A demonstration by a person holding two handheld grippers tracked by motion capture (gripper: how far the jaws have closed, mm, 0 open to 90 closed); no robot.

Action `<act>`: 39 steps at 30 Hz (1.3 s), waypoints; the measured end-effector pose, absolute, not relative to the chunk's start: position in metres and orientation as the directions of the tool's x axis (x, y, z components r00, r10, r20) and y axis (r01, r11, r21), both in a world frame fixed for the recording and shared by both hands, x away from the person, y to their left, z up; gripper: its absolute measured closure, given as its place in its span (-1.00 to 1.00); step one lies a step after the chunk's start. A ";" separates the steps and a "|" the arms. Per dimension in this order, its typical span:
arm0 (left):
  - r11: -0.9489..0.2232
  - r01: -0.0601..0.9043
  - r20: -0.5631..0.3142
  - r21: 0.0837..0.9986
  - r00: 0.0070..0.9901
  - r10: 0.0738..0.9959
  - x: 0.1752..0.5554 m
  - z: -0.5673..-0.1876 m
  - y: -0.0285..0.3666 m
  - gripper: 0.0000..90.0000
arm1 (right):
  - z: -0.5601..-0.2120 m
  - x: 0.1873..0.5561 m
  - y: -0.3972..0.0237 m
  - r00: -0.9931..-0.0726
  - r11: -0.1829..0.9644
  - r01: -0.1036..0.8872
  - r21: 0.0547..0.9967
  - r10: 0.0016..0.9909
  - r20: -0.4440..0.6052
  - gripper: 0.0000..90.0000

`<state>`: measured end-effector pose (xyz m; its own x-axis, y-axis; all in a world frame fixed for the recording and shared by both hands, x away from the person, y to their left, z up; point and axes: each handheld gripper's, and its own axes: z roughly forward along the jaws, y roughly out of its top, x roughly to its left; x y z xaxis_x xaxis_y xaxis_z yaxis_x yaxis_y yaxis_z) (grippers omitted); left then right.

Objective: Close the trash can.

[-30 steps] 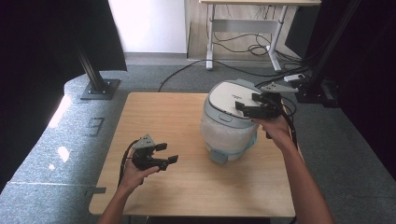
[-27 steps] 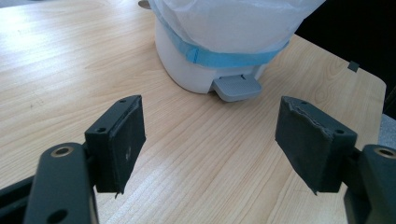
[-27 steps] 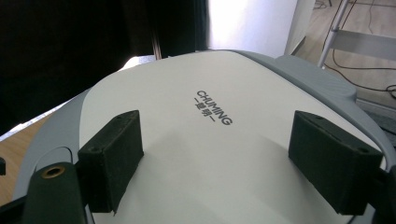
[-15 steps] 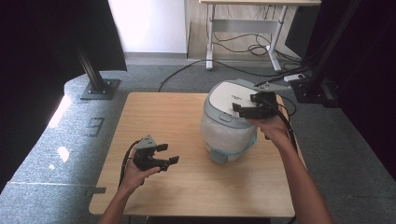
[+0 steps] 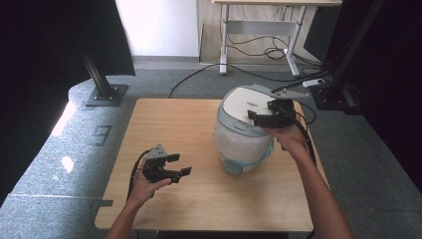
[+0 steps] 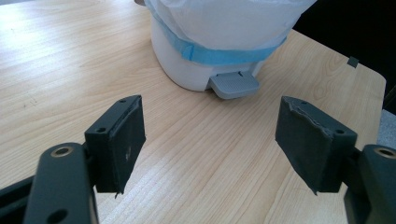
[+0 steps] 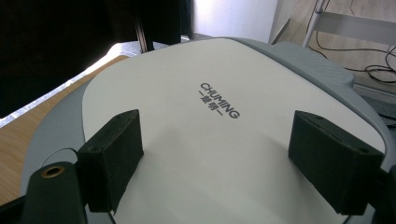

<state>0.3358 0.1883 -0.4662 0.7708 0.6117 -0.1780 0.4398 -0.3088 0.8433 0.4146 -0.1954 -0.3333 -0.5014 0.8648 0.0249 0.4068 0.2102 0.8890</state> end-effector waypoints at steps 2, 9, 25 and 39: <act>-0.309 0.440 -0.178 0.843 0.771 0.612 0.336 -0.466 0.188 -0.47 | -0.333 0.414 -0.195 -0.497 0.209 0.410 0.888 0.867 0.026 -0.62; -0.306 0.438 -0.178 0.845 0.771 0.612 0.336 -0.466 0.189 -0.47 | -0.337 0.412 -0.192 -0.480 0.216 0.386 0.897 0.877 -0.005 -0.59; -0.306 0.450 -0.183 0.839 0.763 0.620 0.338 -0.471 0.192 -0.47 | -0.344 0.381 -0.239 -0.495 0.108 0.325 0.940 0.866 0.072 -0.59; -0.323 0.449 -0.169 0.833 0.763 0.623 0.335 -0.476 0.189 -0.48 | -0.402 0.322 -0.273 -0.518 0.075 0.297 0.952 0.850 0.095 -0.59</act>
